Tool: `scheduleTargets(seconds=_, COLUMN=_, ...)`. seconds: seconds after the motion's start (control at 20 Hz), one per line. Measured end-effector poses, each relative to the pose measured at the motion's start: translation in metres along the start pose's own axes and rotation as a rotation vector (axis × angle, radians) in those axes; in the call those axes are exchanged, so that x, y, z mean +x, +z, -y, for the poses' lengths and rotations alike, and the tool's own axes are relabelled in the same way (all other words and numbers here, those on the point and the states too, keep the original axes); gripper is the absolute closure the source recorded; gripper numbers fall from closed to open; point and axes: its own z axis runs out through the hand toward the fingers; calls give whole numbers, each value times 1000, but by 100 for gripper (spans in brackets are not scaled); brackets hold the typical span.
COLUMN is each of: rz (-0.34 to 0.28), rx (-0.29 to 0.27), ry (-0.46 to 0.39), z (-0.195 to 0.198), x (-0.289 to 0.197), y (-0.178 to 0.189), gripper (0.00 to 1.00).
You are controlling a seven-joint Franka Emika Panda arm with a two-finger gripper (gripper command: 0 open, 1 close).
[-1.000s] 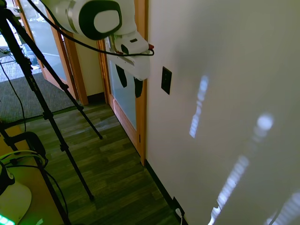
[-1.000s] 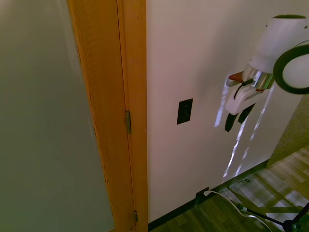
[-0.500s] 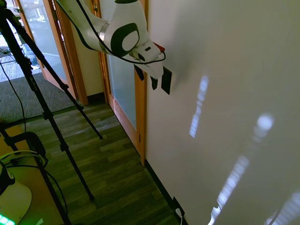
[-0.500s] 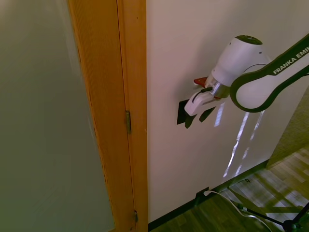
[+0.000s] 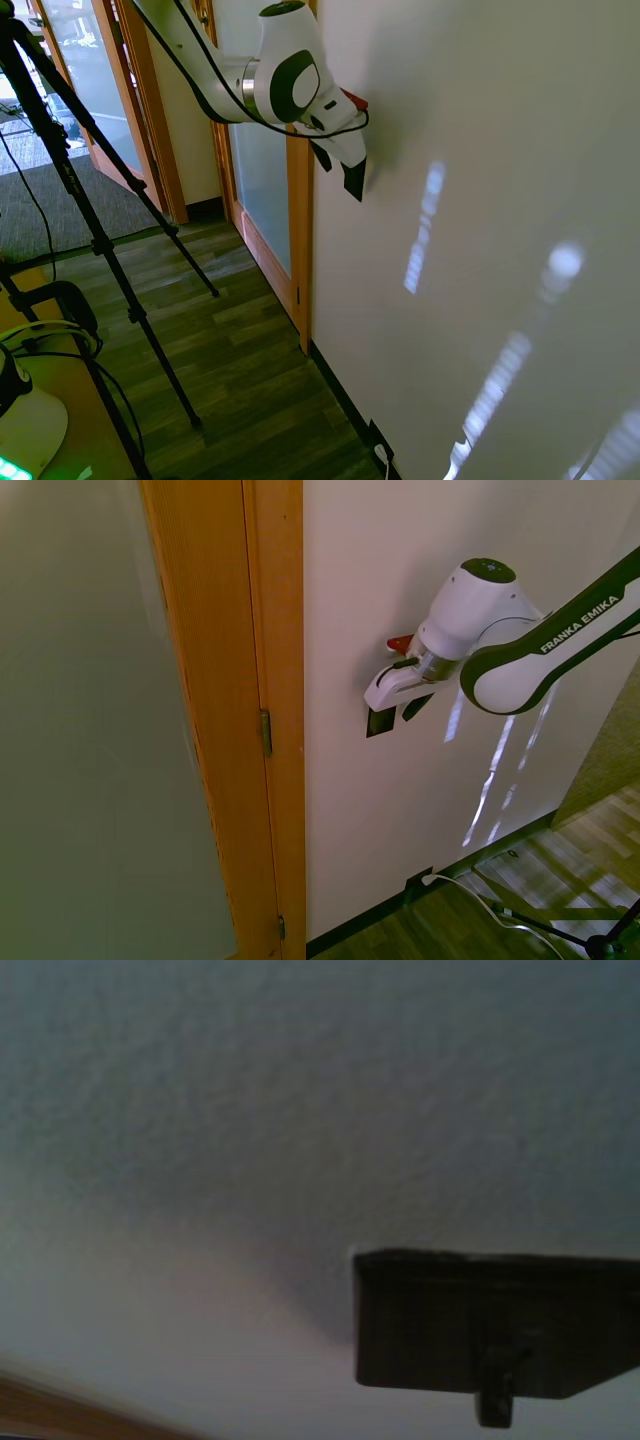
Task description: Turn on the light
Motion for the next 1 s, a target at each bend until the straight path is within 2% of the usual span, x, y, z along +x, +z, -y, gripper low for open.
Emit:
scheduleTargets(seconds=0.6, rz=-32, rx=15, ry=40, z=-1, x=15, y=9, gripper=100)
scheduleTargets(seconds=1.0, rz=-33, rx=22, ry=47, z=-2, x=13, y=21, gripper=100)
